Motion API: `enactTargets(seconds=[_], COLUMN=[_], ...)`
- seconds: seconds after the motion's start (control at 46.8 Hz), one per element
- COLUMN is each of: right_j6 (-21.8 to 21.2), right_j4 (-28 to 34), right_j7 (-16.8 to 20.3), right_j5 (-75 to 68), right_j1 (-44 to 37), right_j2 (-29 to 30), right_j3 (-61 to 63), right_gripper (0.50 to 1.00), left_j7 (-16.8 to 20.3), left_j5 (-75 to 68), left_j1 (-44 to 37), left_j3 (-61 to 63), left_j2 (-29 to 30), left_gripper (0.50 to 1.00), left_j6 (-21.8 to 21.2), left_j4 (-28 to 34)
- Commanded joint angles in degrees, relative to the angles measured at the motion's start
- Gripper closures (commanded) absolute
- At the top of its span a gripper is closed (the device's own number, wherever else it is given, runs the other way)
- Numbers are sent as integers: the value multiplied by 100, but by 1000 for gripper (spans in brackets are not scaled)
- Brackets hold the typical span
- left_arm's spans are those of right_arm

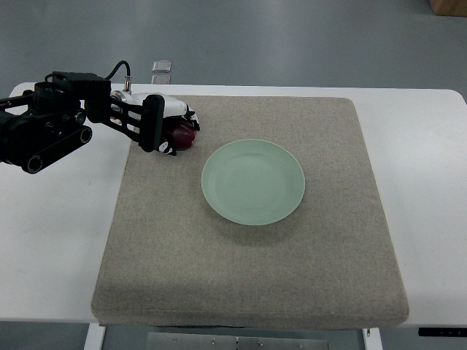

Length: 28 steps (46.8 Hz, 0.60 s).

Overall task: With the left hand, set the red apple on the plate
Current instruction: 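Close the left hand fingers around the red apple, then lift the apple and carry it with the left hand over the green plate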

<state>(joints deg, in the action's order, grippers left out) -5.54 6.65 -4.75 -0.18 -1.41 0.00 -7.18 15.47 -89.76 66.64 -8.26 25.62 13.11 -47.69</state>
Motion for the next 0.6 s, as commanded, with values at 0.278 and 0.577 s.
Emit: enactTargets(seconds=[0.278, 0.577], right_j6=[0, 0], right_j4=[-6, 3], right_j7=[0, 0], right_j5=[0, 0], right_j1=[0, 0], right_j2=[0, 0], right_j3=[6, 6], right_gripper=[536, 536], left_j7=[0, -9], left_j5=[90, 274], left_j1=[77, 227], left_j3=[-97, -352], left_j2=[-30, -48], left_gripper=[810, 806], left_j6=[-2, -72], left_j4=[-39, -443])
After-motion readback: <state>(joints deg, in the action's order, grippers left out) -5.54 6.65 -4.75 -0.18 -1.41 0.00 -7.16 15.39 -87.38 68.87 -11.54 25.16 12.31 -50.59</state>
